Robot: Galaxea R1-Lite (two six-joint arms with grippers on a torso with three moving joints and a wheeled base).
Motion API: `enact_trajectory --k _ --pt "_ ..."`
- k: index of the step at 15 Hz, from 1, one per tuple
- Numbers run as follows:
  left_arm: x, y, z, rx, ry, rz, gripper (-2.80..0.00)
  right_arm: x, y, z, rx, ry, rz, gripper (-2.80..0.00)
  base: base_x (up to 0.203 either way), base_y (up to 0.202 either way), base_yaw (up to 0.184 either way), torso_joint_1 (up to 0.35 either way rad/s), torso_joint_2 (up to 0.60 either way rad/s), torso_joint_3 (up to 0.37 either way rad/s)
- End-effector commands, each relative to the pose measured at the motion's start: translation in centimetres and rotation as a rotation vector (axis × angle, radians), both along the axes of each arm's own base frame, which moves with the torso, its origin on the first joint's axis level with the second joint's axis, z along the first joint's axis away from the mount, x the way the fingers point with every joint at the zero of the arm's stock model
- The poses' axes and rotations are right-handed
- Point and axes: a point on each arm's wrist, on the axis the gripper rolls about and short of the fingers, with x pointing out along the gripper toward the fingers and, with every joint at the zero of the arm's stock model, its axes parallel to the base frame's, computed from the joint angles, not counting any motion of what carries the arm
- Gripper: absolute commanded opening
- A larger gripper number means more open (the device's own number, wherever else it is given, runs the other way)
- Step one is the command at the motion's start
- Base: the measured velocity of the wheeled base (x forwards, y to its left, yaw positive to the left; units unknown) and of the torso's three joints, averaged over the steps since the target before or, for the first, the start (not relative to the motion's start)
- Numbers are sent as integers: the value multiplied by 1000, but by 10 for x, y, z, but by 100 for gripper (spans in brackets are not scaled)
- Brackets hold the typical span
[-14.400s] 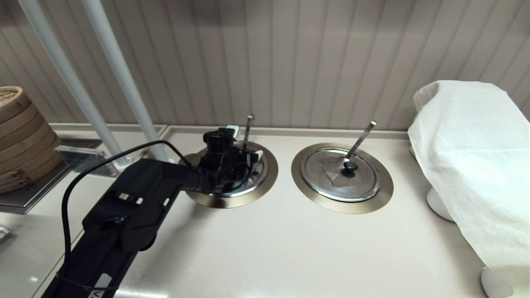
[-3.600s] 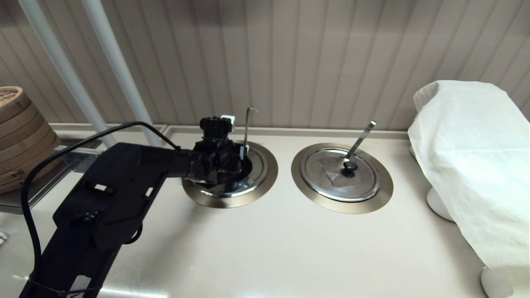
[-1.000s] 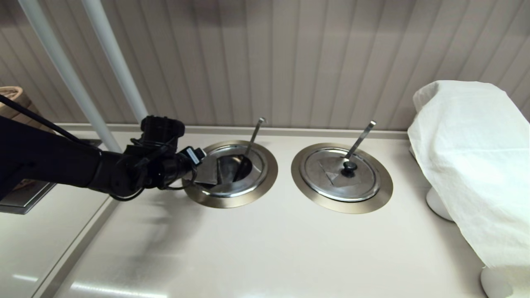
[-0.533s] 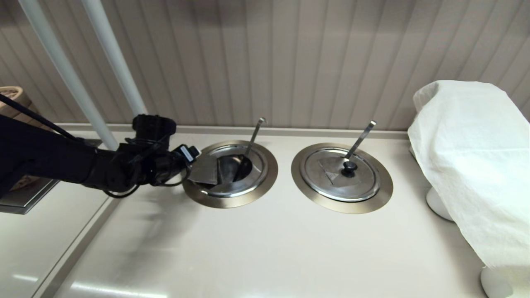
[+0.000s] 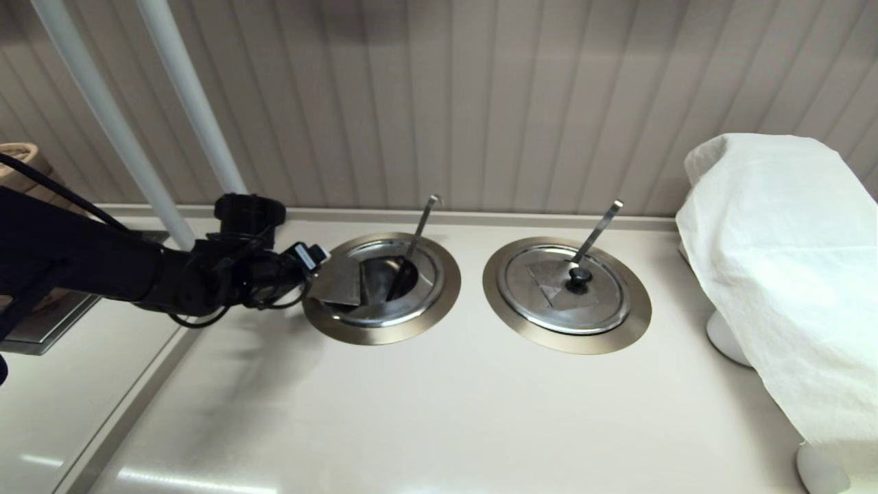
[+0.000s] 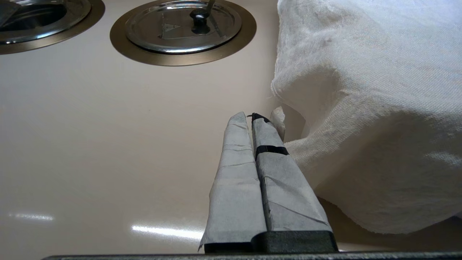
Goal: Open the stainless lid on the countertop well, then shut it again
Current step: Close the lid
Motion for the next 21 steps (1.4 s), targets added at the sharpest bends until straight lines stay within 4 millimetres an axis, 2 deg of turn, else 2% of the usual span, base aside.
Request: enact_trajectory --k 1,6,11,21 --pt "8 -1 -5 -2 -1 3 0 0 0 0 -1 0 0 -280 0 0 0 0 0 0" --pt "21 -5 1 -6 -34 -3 0 0 0 0 -1 0 1 -280 0 0 0 0 0 0" --pt "22 -5 11 -23 -62 -25 0 0 0 0 -1 0 0 -280 0 0 0 0 0 0" --pt "13 -1 28 -34 -86 -18 0 0 0 0 -1 0 1 -280 0 0 0 0 0 0"
